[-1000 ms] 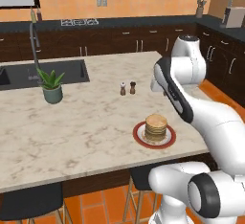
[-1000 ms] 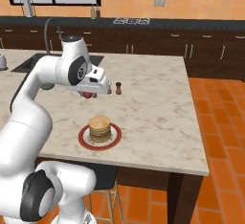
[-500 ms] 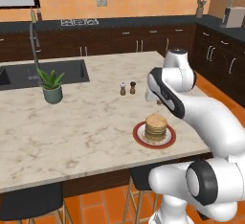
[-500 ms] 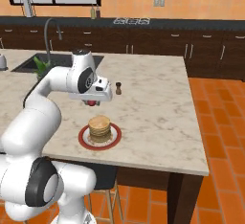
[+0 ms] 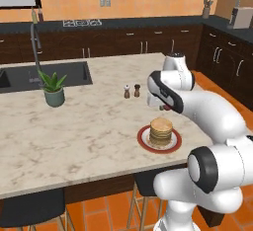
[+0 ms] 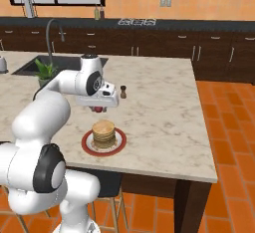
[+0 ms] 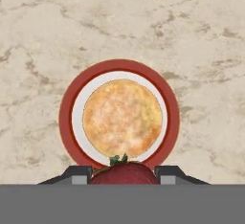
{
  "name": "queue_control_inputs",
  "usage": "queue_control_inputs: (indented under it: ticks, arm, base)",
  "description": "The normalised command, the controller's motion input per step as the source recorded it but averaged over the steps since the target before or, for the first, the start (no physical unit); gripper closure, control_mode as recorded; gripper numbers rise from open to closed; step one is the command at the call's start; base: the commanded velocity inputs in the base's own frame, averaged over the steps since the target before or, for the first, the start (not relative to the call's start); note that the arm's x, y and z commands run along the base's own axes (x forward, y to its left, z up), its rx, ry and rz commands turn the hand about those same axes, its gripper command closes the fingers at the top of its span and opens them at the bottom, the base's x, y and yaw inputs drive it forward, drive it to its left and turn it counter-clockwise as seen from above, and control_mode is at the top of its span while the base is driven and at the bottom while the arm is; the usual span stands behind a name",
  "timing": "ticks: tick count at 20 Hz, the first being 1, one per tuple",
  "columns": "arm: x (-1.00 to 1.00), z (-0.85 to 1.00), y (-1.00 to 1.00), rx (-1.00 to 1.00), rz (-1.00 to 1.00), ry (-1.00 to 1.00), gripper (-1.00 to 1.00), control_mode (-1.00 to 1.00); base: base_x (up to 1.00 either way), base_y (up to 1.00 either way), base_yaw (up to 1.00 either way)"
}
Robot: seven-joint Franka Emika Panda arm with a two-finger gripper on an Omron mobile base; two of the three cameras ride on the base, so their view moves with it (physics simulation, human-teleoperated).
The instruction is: Take the strawberry from the fridge and place it on top of the pancake, located on the dining counter.
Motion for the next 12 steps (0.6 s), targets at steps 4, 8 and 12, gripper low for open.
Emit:
queue_control_inputs:
  ticks: [4,8,12]
  arm:
    - [0.22,-0.31,0.00,-0.06,0.00,0.00,1.00,-1.00]
    - [0.06,-0.29,-0.05,-0.01,0.00,0.00,1.00,-1.00]
    - [0.00,-0.25,0.00,0.00,0.00,0.00,1.00,-1.00]
  base:
    - [0.00,0.00,0.00]
    - [0.00,0.00,0.00]
    - [0.00,0.00,0.00]
